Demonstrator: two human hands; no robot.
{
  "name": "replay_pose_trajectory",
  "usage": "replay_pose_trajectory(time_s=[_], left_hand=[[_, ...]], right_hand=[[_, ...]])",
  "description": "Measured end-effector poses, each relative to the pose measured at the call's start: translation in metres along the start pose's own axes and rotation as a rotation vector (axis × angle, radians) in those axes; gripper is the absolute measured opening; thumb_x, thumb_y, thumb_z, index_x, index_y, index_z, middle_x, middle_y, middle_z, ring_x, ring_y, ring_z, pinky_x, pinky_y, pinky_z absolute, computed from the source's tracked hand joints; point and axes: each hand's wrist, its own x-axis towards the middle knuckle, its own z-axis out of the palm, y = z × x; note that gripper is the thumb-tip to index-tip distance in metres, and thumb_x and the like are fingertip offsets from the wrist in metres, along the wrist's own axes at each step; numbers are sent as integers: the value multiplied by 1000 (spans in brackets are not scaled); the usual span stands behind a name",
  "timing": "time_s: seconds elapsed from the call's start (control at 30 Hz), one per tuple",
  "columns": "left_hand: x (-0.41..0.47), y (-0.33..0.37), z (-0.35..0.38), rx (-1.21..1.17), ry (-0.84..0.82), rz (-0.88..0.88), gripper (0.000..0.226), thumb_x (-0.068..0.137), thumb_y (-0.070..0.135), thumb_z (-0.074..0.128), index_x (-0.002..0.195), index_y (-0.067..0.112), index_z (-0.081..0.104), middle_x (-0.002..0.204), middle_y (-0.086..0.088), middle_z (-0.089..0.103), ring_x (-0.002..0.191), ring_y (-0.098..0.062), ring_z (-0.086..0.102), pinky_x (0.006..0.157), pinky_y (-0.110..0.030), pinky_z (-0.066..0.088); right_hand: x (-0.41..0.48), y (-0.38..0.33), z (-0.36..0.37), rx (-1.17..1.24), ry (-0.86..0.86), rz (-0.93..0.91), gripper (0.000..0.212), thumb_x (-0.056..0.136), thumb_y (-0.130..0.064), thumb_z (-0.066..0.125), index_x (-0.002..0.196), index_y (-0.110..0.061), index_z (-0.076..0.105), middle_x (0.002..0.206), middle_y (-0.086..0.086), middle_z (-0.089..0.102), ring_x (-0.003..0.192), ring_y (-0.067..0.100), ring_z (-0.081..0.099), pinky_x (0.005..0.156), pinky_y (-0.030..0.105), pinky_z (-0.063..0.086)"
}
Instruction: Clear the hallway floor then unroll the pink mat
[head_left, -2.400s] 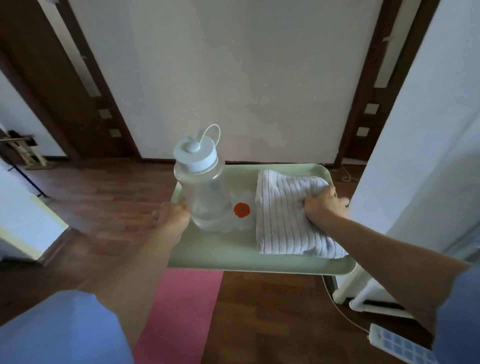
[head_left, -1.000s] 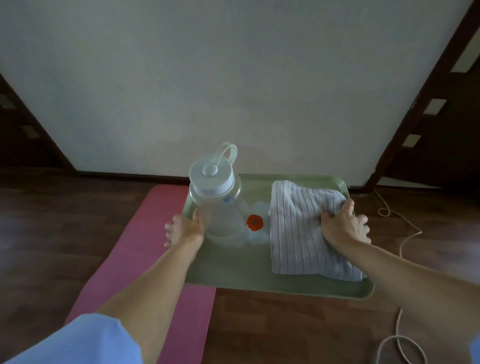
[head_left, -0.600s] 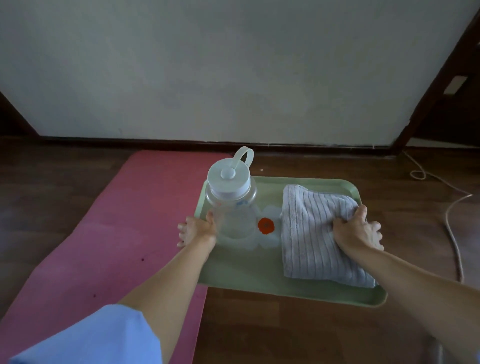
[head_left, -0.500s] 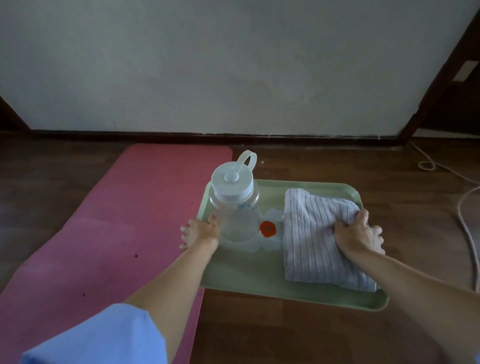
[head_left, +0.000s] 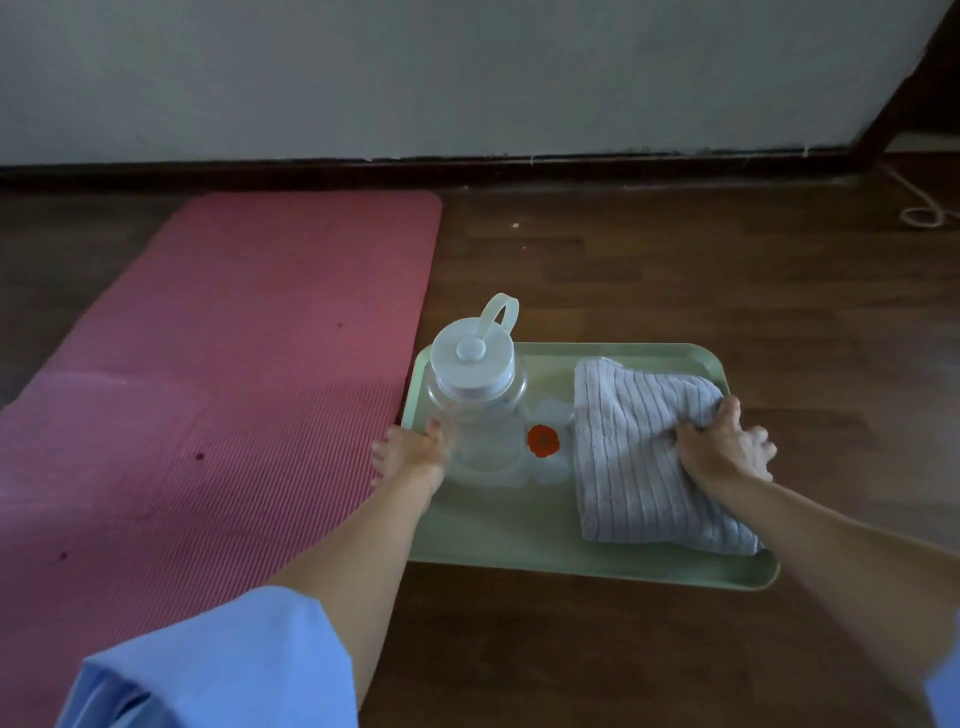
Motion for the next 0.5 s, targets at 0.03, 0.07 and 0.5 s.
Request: replay_pose_trajectory(time_s=[0.03,0.07,0.5], left_hand=[[3,-3,6,8,-6,0,69,92,50,42,142,2,32,149,-23,25,137,-39,27,113,-53,25],[6,-6,10,10,-11,0,68,91,51,42,139,2,36,146,-22,29,135,-39,30,112,-53,26],[38,-15,37,72,-55,52,63,93,49,42,138,6,35,144,-14,29,135,-35,26,109,-52,29]], right_hand=[[5,3,5,3,-10,6,62,90,-40,45,145,-23,21,136,23,36,128,39,31,101,52,32],[7,6,10,5,-22,9,62,90,-39,45,145,-23,21,136,23,35,129,39,30,101,52,32],[42,16,52,17,-116,13,55,92,-32,43,141,-17,23,137,25,34,130,39,28,103,52,31]])
